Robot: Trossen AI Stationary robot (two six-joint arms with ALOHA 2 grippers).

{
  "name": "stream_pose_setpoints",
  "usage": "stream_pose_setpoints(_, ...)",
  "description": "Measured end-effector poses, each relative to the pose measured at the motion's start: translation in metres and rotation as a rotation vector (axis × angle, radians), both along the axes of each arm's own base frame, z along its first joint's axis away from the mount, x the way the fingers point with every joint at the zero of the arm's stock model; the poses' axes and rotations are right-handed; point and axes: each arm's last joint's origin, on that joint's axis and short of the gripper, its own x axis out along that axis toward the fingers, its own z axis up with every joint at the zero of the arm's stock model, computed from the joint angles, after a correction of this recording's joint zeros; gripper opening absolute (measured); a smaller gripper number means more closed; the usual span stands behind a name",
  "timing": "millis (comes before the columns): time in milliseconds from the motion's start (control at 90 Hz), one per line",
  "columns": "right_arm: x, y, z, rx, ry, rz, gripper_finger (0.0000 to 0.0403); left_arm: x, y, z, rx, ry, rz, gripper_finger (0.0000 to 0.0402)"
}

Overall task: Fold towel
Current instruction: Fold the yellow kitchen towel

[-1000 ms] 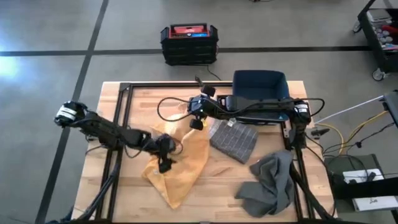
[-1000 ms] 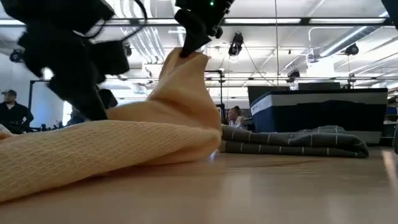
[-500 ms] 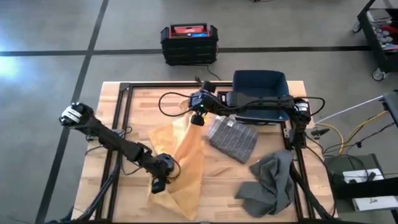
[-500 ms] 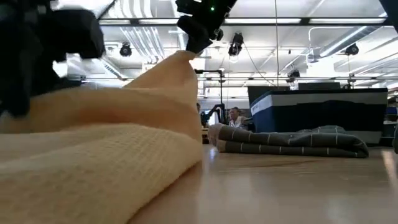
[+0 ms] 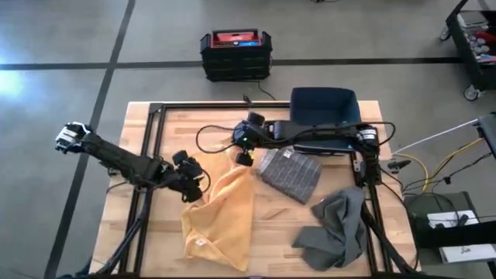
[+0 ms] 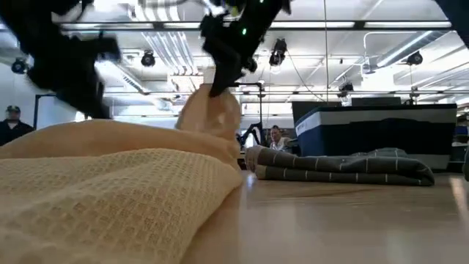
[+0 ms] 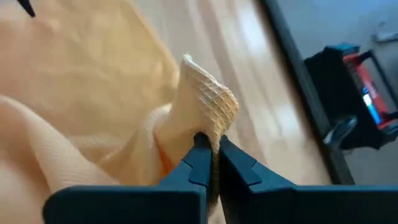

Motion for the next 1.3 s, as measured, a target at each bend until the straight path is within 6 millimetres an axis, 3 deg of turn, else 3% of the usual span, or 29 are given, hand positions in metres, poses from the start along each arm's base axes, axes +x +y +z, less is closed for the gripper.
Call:
stream_pose_setpoints(122, 0.006, -0.001, -0.023, 0.005, 0.051, -0.003, 0.0000, -0.010, 0.015, -0.030, -0.041, 0.077, 0.055, 0.0103)
stream_pose_setpoints(267, 0.008, -0.002, -0.038, 0.007, 0.096, 0.000, 0.0000, -0.016, 0.036, -0.038, 0.074, 0.141, 0.252, 0.0079)
stream_pose_setpoints(378, 0.008, -0.003, -0.039, 0.009, 0.097, -0.001, 0.0001, -0.022, 0.059, -0.041, 0.158, 0.193, 0.465, 0.0061)
stream_pose_setpoints(544, 0.002, -0.003, -0.023, 0.012, 0.089, -0.010, 0.0036, -0.027, 0.088, -0.042, 0.180, 0.264, 0.586, 0.0038)
stream_pose_setpoints(644, -0.001, -0.002, 0.003, 0.049, 0.044, 0.005, 0.0076, -0.023, 0.099, -0.026, 0.273, 0.236, 0.594, 0.0029)
stream_pose_setpoints(767, -0.005, 0.002, 0.029, 0.139, 0.023, 0.057, 0.0130, -0.012, 0.109, 0.008, 0.373, 0.186, 0.564, 0.0023)
stream_pose_setpoints(856, -0.011, 0.008, 0.050, 0.213, 0.025, 0.101, 0.0164, -0.003, 0.108, 0.038, 0.299, 0.090, 0.495, 0.0023)
stream_pose_setpoints(956, -0.016, 0.017, 0.062, 0.303, 0.022, 0.148, 0.0190, 0.003, 0.095, 0.058, 0.079, -0.045, 0.310, 0.0026)
stream_pose_setpoints(1033, -0.011, 0.032, 0.051, 0.364, 0.015, 0.244, 0.0203, 0.005, 0.080, 0.058, -0.089, -0.101, 0.140, 0.0026)
stream_pose_setpoints(1100, -0.008, 0.047, 0.031, 0.380, 0.028, 0.313, 0.0211, 0.003, 0.067, 0.048, -0.169, -0.085, 0.077, 0.0022)
stream_pose_setpoints(1200, -0.003, 0.064, -0.004, 0.296, 0.020, 0.312, 0.0216, -0.005, 0.050, 0.019, -0.215, -0.002, 0.078, 0.0021)
stream_pose_setpoints(1300, -0.007, 0.064, -0.035, 0.208, 0.109, 0.235, 0.0214, -0.010, 0.038, -0.007, -0.258, 0.067, 0.089, 0.0021)
